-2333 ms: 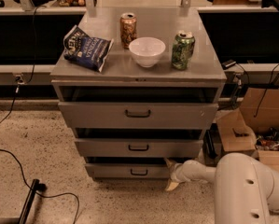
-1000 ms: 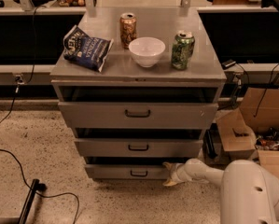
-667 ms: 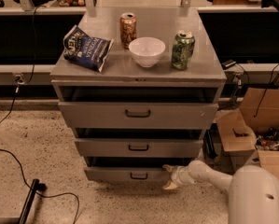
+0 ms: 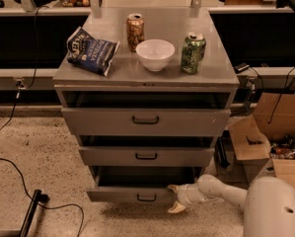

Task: Open bottom drawer

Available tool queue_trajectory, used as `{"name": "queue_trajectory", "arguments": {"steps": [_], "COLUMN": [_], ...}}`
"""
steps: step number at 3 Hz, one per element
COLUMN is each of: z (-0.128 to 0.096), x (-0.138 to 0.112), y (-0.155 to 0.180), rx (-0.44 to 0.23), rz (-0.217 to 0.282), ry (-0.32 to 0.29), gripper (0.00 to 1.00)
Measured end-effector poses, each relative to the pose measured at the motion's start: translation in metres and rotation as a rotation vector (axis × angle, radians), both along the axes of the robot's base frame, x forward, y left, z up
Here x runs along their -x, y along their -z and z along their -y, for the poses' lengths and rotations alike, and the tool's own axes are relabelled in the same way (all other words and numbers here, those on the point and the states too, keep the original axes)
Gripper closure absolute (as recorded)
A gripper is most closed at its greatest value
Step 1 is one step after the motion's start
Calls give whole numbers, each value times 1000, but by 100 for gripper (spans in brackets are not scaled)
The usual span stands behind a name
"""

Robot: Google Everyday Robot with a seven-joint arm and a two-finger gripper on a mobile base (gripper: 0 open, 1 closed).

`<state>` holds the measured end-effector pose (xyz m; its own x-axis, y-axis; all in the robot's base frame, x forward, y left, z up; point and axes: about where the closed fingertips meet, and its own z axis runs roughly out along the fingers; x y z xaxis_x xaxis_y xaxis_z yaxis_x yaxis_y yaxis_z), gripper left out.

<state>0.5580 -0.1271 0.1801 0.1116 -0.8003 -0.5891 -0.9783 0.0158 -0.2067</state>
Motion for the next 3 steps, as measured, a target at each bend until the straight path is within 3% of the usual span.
{"name": "queue_trajectory", "arguments": {"steps": [1,2,3], "z": [-25,-29,-29], "x": [14,17,17], "y": [-8,-7,-7], "rx": [4,2,2], "rz": [-20,-25,-25], "ry": [-69,-76,-76], "gripper": [19,0,0]}}
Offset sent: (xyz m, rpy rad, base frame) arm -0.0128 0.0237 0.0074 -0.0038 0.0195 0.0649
